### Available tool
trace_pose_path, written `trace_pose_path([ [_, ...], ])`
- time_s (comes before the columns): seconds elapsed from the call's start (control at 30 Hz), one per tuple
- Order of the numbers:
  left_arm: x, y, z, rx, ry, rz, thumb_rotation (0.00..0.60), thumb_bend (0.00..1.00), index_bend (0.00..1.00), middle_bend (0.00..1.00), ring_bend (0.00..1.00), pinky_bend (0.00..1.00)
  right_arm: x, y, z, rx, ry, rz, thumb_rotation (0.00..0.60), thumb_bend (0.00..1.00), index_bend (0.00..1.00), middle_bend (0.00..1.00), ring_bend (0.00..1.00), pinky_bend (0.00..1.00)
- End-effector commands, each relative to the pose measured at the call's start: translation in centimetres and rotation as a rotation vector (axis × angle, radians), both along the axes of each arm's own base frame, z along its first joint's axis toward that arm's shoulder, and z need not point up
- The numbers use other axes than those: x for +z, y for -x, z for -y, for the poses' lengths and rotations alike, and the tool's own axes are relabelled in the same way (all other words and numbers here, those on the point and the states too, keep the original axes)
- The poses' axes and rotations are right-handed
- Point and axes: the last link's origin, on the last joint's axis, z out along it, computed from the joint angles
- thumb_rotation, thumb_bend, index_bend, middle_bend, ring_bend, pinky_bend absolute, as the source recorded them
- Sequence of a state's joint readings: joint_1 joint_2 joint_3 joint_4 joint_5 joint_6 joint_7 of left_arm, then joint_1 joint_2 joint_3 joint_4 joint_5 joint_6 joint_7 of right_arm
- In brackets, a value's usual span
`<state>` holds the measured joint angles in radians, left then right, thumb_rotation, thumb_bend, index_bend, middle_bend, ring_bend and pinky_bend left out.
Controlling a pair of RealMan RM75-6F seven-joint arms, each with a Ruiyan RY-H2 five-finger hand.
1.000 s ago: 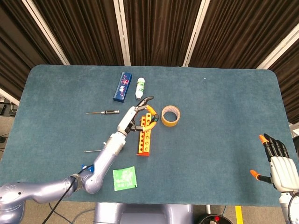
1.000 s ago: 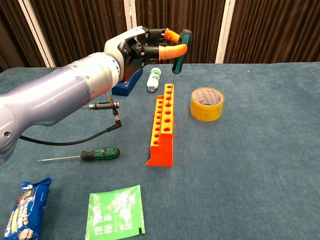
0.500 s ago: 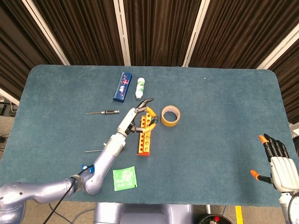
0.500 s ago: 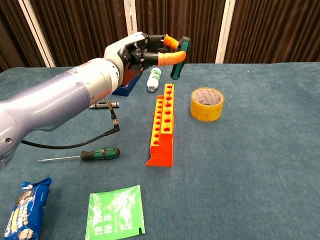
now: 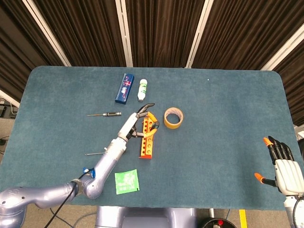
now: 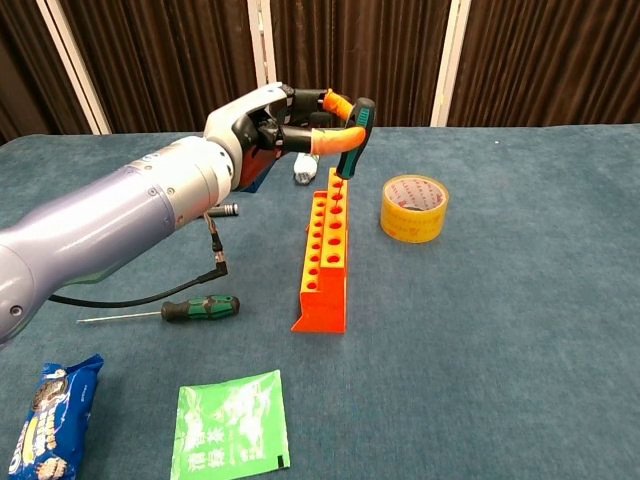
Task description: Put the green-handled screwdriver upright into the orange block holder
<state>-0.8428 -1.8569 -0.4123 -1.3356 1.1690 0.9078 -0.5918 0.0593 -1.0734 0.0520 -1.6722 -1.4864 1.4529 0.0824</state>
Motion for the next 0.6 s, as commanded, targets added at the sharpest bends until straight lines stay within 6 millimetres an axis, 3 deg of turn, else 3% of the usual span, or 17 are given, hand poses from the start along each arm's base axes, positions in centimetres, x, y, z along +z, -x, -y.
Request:
trace_pose_path([
  [0.03, -0.2, 0.1, 0.2, -0.008, 0.000, -0.006, 0.600, 0.31, 0.64, 0.06, 0.00, 0.02, 0.0, 0.0, 0.0, -0.001, -0.001, 0.000, 0.600, 0.06, 0.00, 0.00, 0.00, 0.00],
  [0.6, -0.9, 1.2, 0.8, -0.045, -0.024, -0.046, 0.600, 0.31, 0.63, 0.06, 0.00, 0.02, 0.0, -0.1, 0.0, -0.002, -0.002, 0.011, 0.600, 0.06, 0.00, 0.00, 0.00, 0.00],
])
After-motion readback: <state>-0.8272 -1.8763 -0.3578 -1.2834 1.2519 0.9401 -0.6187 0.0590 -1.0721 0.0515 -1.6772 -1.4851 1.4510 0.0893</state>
